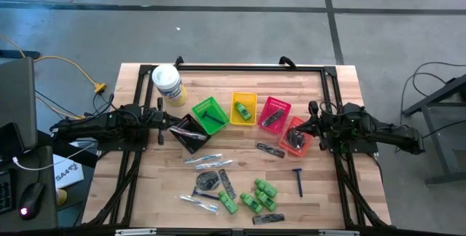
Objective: Pick & Place Travel size toiletries
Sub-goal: Put the right green bottle shampoo into the yellow bin
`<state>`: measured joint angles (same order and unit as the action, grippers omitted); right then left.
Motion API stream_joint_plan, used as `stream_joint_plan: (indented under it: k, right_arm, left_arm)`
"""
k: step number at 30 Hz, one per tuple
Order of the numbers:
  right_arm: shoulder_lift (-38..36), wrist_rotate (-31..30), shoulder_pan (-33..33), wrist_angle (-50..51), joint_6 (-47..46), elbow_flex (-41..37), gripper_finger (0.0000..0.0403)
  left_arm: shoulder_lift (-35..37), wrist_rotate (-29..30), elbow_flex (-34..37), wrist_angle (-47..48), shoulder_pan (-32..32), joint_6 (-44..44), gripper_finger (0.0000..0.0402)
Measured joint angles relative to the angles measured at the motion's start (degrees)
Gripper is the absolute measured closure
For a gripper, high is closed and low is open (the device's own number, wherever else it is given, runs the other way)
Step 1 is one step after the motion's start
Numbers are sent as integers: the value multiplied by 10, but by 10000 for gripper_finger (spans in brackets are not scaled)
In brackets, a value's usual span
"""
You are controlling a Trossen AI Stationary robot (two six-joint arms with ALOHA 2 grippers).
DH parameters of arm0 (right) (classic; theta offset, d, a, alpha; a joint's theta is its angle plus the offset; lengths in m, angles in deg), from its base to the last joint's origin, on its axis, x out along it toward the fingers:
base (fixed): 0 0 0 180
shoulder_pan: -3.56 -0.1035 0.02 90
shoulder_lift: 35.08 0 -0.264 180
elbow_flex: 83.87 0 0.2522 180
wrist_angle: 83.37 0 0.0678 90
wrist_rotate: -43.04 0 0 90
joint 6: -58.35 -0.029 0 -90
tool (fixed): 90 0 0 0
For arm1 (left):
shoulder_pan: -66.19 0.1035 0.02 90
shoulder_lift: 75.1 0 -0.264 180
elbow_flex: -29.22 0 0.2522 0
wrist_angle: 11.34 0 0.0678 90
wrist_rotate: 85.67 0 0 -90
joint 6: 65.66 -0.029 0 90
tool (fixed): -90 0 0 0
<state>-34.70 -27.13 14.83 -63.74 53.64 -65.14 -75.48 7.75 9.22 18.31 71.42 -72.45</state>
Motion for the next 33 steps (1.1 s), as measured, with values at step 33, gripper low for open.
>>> stream_joint_plan:
  k: [33]
  right_arm:
    - [0,17,0,-5,0,0,400]
  left_arm:
    - [0,0,0,-3,0,-4,402]
